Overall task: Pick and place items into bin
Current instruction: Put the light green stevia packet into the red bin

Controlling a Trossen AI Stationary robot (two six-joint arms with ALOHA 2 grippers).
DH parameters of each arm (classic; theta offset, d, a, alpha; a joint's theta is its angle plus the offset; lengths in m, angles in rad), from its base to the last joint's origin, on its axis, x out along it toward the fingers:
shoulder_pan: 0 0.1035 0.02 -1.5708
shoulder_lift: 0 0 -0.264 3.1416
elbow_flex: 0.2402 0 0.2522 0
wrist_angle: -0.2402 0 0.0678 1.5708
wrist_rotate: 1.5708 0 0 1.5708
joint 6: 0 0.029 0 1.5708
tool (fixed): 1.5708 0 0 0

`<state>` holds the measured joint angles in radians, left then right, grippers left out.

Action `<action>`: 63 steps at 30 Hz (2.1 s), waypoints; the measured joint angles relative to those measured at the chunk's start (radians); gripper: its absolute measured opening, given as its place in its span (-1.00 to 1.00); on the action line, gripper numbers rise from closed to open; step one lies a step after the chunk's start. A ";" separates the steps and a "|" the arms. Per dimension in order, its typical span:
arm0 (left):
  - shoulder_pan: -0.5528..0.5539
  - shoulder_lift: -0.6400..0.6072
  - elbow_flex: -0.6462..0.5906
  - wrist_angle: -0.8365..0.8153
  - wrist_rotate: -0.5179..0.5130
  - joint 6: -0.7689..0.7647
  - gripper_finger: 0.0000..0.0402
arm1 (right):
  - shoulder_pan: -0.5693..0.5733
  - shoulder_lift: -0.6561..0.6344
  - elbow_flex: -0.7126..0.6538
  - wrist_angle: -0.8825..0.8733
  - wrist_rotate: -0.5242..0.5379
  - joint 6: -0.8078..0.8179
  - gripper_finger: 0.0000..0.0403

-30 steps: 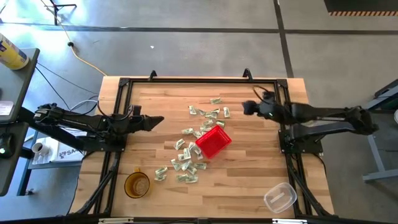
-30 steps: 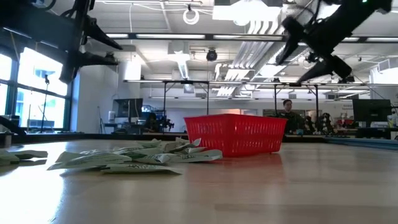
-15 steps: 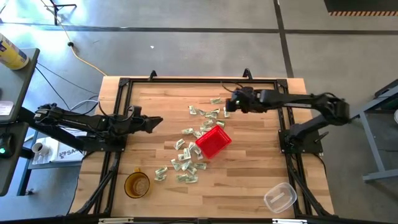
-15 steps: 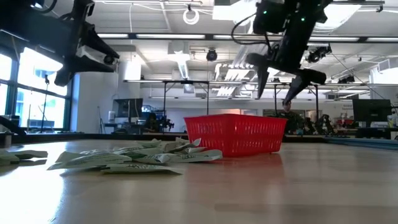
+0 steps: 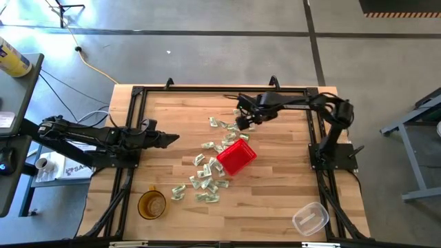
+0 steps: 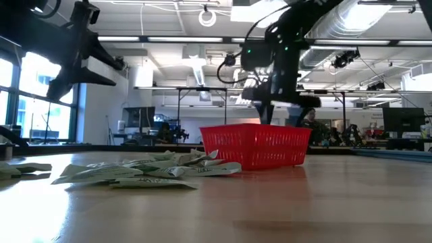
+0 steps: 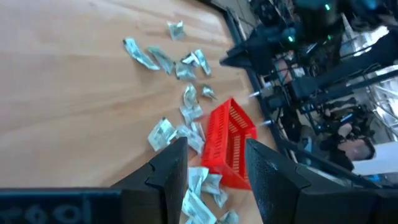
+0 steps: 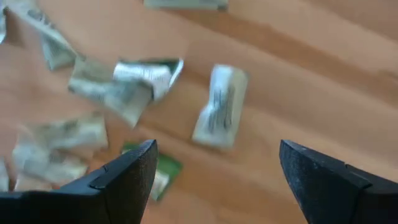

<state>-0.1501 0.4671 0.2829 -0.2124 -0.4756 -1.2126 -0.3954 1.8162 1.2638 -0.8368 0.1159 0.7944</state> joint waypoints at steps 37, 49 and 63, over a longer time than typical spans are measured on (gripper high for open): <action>-0.001 0.002 0.000 -0.014 0.426 -0.028 -0.04 | 0.154 -0.155 -0.002 0.042 -0.401 -0.232 -0.96; -0.001 0.102 0.000 -0.031 0.587 0.033 -0.04 | 0.363 -0.026 -0.004 0.177 -0.275 -0.245 -0.39; -0.155 0.502 0.237 -0.147 0.633 0.104 0.23 | 0.435 -0.180 -0.003 0.008 0.118 -0.367 0.68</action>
<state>-0.3054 0.9690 0.5194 -0.3592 0.1575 -1.1082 0.0395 1.6364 1.2606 -0.8283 0.2335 0.4279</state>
